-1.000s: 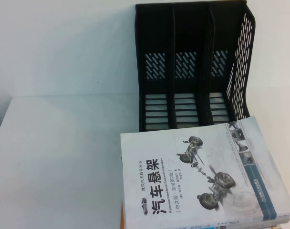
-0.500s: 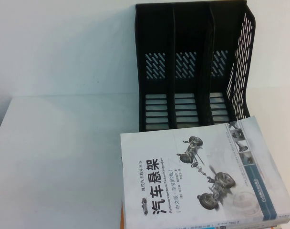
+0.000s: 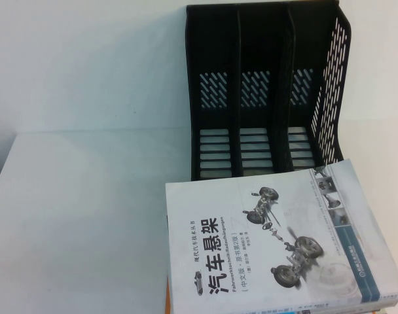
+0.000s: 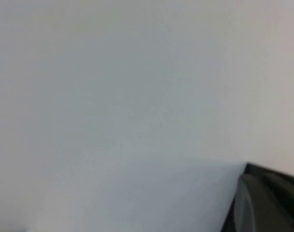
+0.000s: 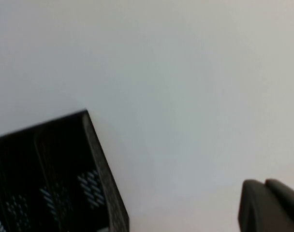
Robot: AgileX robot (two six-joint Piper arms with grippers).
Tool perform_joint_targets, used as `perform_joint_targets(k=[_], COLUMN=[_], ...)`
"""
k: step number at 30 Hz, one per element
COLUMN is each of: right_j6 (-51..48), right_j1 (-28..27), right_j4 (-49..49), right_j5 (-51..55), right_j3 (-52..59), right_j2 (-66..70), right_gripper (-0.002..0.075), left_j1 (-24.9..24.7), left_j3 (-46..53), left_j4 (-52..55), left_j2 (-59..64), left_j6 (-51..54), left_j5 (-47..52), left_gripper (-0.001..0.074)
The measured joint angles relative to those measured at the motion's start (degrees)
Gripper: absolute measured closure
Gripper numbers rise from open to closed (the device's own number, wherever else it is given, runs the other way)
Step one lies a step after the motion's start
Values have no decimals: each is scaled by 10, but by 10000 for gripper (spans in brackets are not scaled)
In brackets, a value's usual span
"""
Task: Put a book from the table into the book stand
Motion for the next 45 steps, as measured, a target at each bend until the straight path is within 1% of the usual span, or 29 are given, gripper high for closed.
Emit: perform_joint_targets(k=[4, 6, 8, 12, 14, 18, 21, 25, 28, 31, 34, 37, 42, 45], right_j6=[5, 5, -13, -114, -164, -246, -335, -491, -598, -675, -713, -728, -757, -784], right_j1=[0, 0, 0, 0, 0, 0, 0, 0, 0, 0, 0, 0, 3, 22], right_j4=[6, 12, 29, 111, 155, 245, 315, 447, 543, 609, 638, 650, 695, 724], right_j5=[158, 216, 266, 358, 382, 376, 354, 341, 335, 328, 317, 301, 324, 332], right_j3=[-76, -102, -125, -170, -184, -201, -203, -203, -204, -205, -208, -209, -209, -209], right_j2=[21, 50, 93, 194, 243, 339, 397, 468, 518, 572, 616, 653, 703, 720], right_gripper=[729, 729, 729, 729, 729, 729, 729, 729, 729, 729, 729, 729, 729, 729], left_j1=[0, 0, 0, 0, 0, 0, 0, 0, 0, 0, 0, 0, 0, 0], left_j3=[-89, -134, -163, -182, -182, -182, -184, -200, -205, -205, -205, -205, -206, -206], left_j4=[0, 0, 0, -1, -14, -68, -120, -214, -300, -389, -487, -568, -648, -685], left_j2=[7, 19, 40, 94, 120, 173, 215, 280, 330, 377, 414, 440, 466, 480], left_j6=[-5, -6, -7, -7, -7, -7, 11, 94, 176, 264, 335, 378, 411, 424], left_j5=[205, 271, 305, 332, 337, 341, 372, 463, 507, 543, 572, 587, 579, 574], left_gripper=[738, 738, 738, 738, 738, 738, 738, 738, 738, 738, 738, 738, 738, 731])
